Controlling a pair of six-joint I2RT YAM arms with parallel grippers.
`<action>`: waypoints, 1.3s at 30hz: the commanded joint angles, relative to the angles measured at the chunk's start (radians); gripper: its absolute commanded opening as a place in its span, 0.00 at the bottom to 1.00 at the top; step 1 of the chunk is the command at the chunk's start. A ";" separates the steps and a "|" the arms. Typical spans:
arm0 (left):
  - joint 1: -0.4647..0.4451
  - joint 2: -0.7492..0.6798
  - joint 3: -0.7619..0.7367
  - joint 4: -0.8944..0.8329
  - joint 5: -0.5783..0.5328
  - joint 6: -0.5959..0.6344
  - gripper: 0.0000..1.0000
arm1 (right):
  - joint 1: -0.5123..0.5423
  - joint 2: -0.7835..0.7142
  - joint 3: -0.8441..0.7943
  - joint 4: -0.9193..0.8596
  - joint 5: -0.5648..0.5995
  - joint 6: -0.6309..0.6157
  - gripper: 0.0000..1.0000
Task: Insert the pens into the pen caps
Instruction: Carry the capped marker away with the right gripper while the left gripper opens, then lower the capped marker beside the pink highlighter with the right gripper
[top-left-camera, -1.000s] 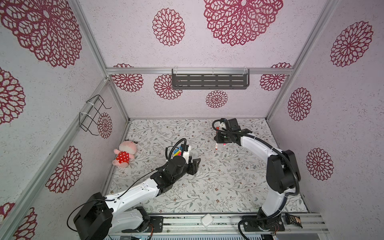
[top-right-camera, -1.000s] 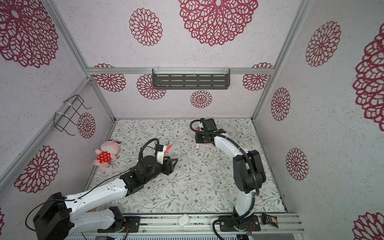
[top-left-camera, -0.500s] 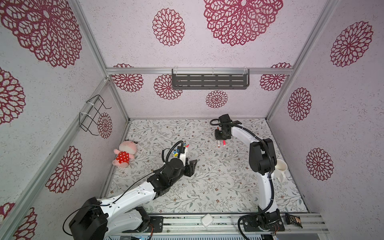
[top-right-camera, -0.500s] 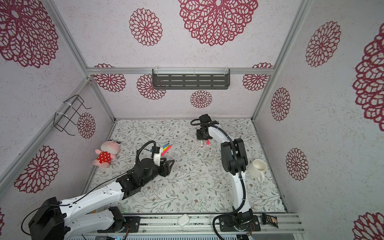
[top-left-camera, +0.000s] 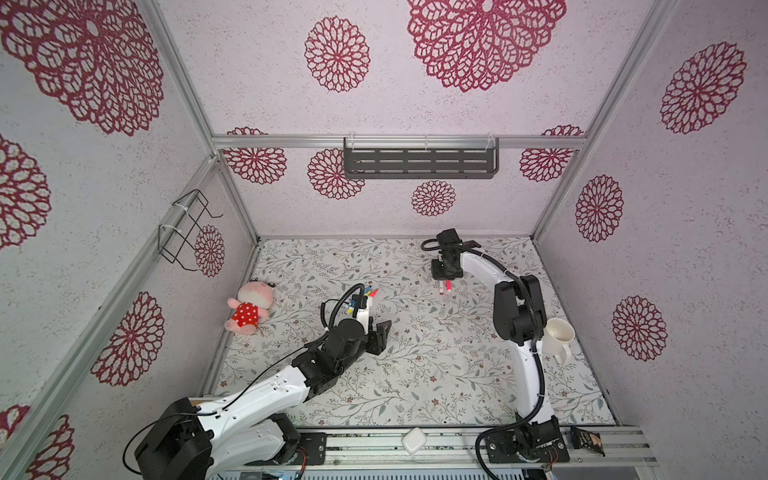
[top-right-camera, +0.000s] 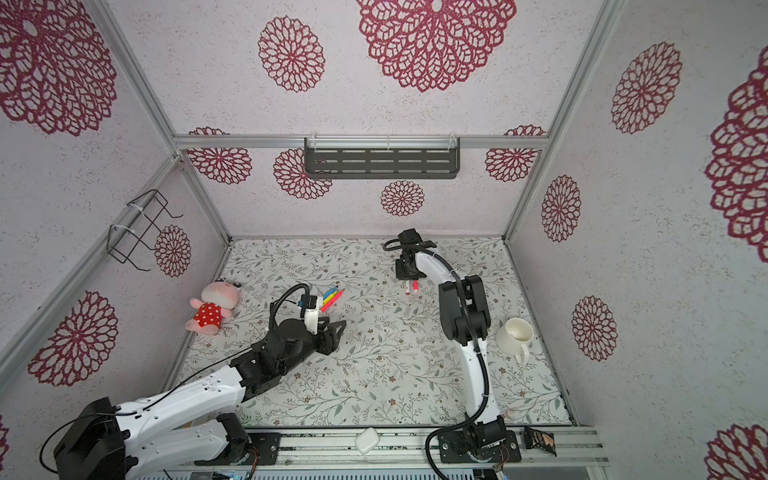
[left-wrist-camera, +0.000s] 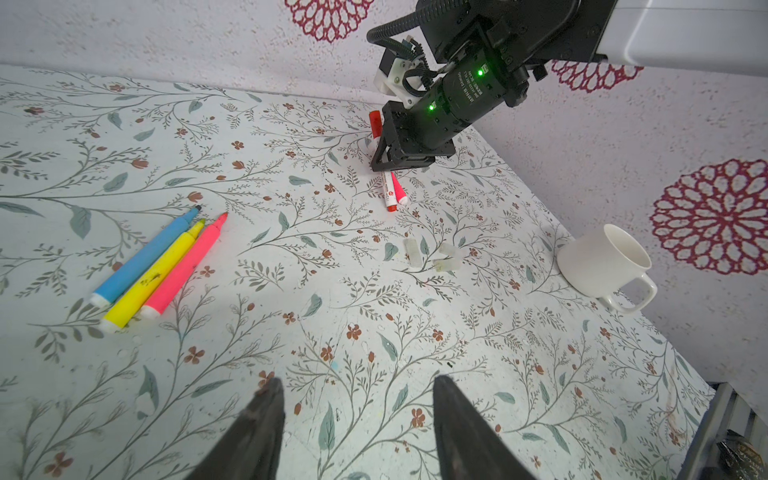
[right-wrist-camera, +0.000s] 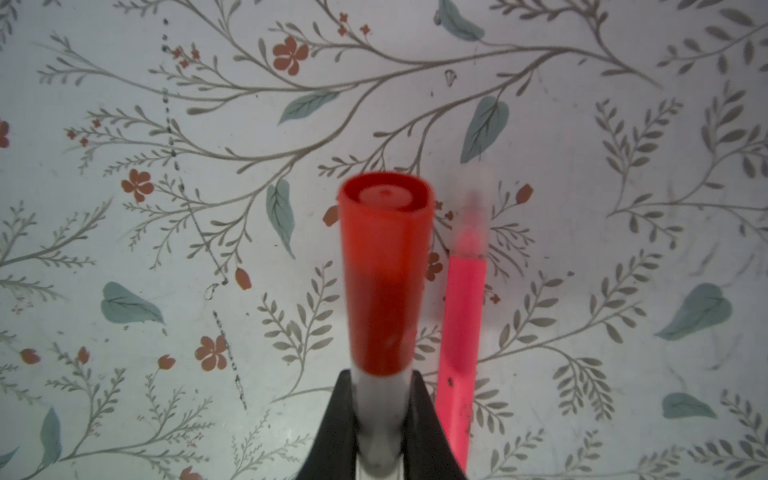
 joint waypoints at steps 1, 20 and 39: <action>-0.003 -0.022 -0.016 0.007 -0.019 0.009 0.59 | -0.016 -0.003 0.039 -0.024 0.051 -0.009 0.17; -0.004 -0.034 -0.032 0.017 -0.028 0.002 0.60 | 0.010 -0.292 -0.322 0.274 0.010 0.028 0.34; -0.004 -0.066 -0.037 -0.010 -0.048 -0.005 0.60 | 0.089 -0.108 -0.143 0.205 -0.064 0.028 0.35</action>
